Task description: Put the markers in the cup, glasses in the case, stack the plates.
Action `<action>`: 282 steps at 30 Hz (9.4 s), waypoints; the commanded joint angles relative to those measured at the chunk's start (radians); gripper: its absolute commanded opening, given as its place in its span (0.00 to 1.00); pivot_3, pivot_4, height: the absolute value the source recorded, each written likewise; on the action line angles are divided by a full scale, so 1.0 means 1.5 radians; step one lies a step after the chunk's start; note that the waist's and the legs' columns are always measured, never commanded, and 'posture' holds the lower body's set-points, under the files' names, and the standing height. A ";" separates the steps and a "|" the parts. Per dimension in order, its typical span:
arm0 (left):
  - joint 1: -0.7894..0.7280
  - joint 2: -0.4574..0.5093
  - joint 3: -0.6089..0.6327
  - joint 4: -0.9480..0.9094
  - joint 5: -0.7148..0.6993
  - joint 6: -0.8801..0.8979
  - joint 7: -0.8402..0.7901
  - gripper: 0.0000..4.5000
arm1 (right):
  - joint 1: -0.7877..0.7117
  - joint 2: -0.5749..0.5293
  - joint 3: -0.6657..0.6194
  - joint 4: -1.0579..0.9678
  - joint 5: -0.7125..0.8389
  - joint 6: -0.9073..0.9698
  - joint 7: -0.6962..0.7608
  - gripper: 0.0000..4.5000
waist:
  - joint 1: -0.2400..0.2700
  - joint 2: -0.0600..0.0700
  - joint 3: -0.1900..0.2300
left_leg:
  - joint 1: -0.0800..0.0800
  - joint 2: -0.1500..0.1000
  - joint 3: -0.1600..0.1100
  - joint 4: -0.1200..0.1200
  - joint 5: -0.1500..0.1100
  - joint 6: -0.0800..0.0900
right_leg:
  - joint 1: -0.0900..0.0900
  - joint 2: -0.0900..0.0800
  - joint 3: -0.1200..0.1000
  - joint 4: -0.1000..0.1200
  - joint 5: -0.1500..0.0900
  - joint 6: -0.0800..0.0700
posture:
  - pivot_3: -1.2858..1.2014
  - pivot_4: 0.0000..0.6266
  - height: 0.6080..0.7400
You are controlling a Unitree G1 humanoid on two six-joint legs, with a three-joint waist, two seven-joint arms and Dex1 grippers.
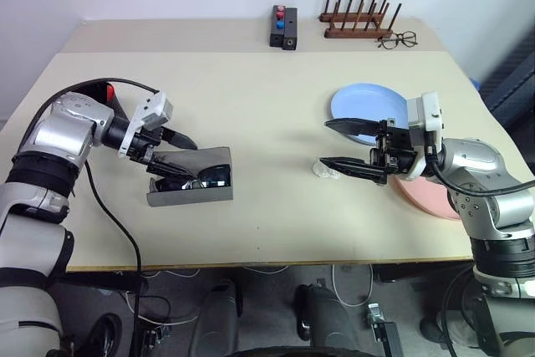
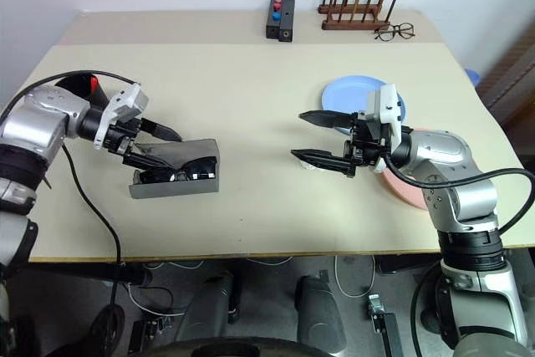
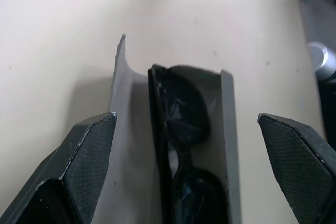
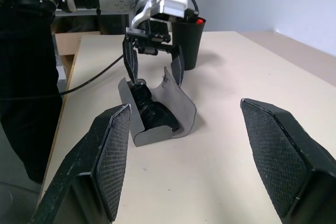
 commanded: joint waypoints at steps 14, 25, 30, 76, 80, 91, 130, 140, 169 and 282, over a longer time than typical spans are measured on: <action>0.022 -0.005 0.129 -0.067 0.105 -0.060 0.087 0.99 | -0.009 0.013 -0.010 -0.007 -0.008 -0.017 -0.007 0.76 | 0.000 0.000 0.000 | 0.000 0.000 0.000 0.000 0.000 0.000 | 0.000 0.000 0.000 0.000 0.000 0.000 | 0.52 0.24 1.00; 0.077 -0.002 0.151 -0.165 0.071 0.082 0.049 0.70 | -0.012 0.020 -0.008 -0.004 -0.013 -0.021 -0.005 0.76 | 0.001 0.000 0.000 | 0.000 0.000 0.000 0.000 0.000 0.000 | 0.000 0.000 0.000 0.000 0.000 0.000 | 0.52 0.24 1.00; 0.111 -0.015 0.146 -0.166 0.099 0.028 0.076 0.37 | -0.003 0.027 -0.008 -0.010 -0.020 -0.029 -0.014 0.76 | 0.000 0.000 0.000 | 0.000 0.000 0.000 0.000 0.000 0.000 | 0.000 0.000 0.000 0.000 0.000 0.000 | 0.52 0.24 1.00; 0.164 -0.093 0.157 -0.150 0.191 -0.114 0.167 0.02 | 0.020 0.041 -0.009 -0.028 -0.030 -0.053 -0.050 0.76 | 0.001 0.000 0.000 | 0.001 0.000 0.000 0.000 0.000 0.000 | 0.001 0.000 0.000 0.000 0.000 0.000 | 0.52 0.24 1.00; 0.160 -0.091 0.154 -0.144 0.189 -0.135 0.156 0.02 | 0.018 0.042 -0.007 -0.027 -0.031 -0.053 -0.050 0.76 | 0.000 0.000 0.000 | 0.001 0.000 0.000 0.000 0.000 0.000 | 0.001 0.000 0.000 0.000 0.000 0.000 | 0.52 0.24 1.00; 0.166 -0.085 0.174 -0.159 0.142 -0.165 0.086 0.02 | 0.015 0.041 -0.009 -0.024 -0.029 -0.050 -0.050 0.76 | 0.000 0.000 0.000 | 0.001 0.000 0.000 0.000 0.000 0.000 | 0.001 0.000 0.000 0.000 0.000 0.000 | 0.52 0.24 1.00; 0.136 -0.059 0.173 -0.159 0.136 -0.047 0.009 0.63 | 0.015 0.046 -0.007 -0.020 -0.033 -0.054 -0.054 0.76 | 0.000 0.000 0.000 | 0.001 0.000 0.000 0.000 0.000 0.000 | 0.001 0.000 0.000 0.000 0.000 0.000 | 0.52 0.24 1.00; 0.158 -0.059 0.146 -0.149 0.215 -0.240 0.066 0.63 | 0.016 0.048 -0.006 -0.018 -0.035 -0.056 -0.054 0.76 | 0.000 0.000 0.000 | 0.001 0.000 0.000 0.000 0.000 0.000 | 0.001 0.000 0.000 0.000 0.000 0.000 | 0.52 0.24 1.00; 0.160 -0.065 0.134 -0.141 0.222 -0.189 0.067 0.13 | 0.016 0.046 -0.007 -0.018 -0.035 -0.054 -0.057 0.76 | 0.000 0.002 -0.001 | 0.002 0.000 0.001 0.000 0.000 0.000 | 0.001 0.000 0.000 0.000 0.000 0.000 | 0.52 0.24 1.00; 0.117 0.074 -0.014 -0.191 0.019 -0.047 0.009 0.99 | 0.009 0.054 0.001 -0.020 -0.033 -0.052 -0.076 0.76 | 0.002 0.001 0.000 | 0.001 0.000 0.001 -0.001 0.000 0.000 | 0.000 0.000 0.000 0.000 0.000 0.000 | 0.52 0.24 1.00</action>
